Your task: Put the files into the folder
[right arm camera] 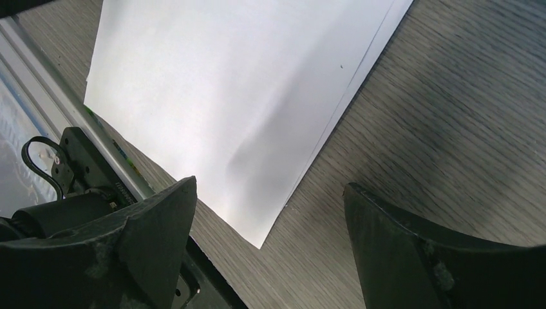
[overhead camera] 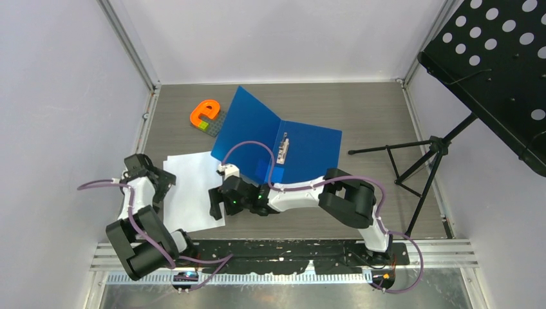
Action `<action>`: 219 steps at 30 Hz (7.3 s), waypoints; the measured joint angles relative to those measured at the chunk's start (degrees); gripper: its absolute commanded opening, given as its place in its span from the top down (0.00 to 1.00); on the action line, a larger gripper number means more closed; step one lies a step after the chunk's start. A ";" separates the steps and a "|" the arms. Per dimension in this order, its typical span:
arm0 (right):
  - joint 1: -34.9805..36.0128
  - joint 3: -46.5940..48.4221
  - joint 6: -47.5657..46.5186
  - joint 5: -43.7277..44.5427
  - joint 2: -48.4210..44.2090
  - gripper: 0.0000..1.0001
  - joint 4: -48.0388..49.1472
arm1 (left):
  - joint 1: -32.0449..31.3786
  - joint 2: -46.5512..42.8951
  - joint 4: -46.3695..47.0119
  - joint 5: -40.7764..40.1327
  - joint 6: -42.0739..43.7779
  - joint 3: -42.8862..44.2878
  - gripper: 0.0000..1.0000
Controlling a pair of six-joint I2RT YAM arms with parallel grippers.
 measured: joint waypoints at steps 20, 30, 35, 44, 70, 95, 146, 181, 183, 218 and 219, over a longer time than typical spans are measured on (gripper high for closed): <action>-2.54 1.64 0.28 -3.87 2.75 0.06 5.22 | 0.33 2.21 6.84 4.31 -4.31 -2.78 0.00; -3.04 6.91 1.81 -4.35 6.97 0.06 6.54 | 0.39 3.67 7.74 7.15 -4.15 -2.99 0.04; -3.21 9.44 2.23 -4.61 8.90 0.06 6.82 | 0.37 3.69 9.20 10.67 -3.91 -3.43 0.09; -3.87 9.77 4.17 -4.76 9.35 0.06 7.48 | 0.35 3.69 10.69 14.82 -3.23 -3.93 0.18; -5.99 20.59 0.42 -7.61 14.82 0.60 -1.16 | 0.22 0.44 12.68 21.22 -1.62 -7.06 0.23; -5.81 24.17 -15.93 -15.19 -4.57 0.70 -12.98 | -0.42 -26.18 -15.04 9.81 1.84 23.67 0.04; -47.19 -28.33 -6.64 -2.89 -44.06 0.69 -14.08 | -38.34 16.17 -11.89 27.56 17.38 28.35 1.00; -39.63 -31.54 2.21 -15.67 -34.25 0.70 -3.37 | -42.42 -12.61 -14.23 26.03 13.09 5.35 1.00; -39.45 -31.54 3.06 -16.11 -33.59 0.70 -2.56 | -42.42 -12.61 -14.25 26.01 13.49 5.38 1.00; -41.46 -33.68 7.93 -18.91 -34.12 0.71 4.04 | -42.42 -12.63 -15.39 25.03 14.93 5.40 1.00; -41.94 -34.56 8.55 -19.56 -33.35 0.71 5.31 | -42.42 -12.63 -15.41 25.03 14.93 5.40 1.00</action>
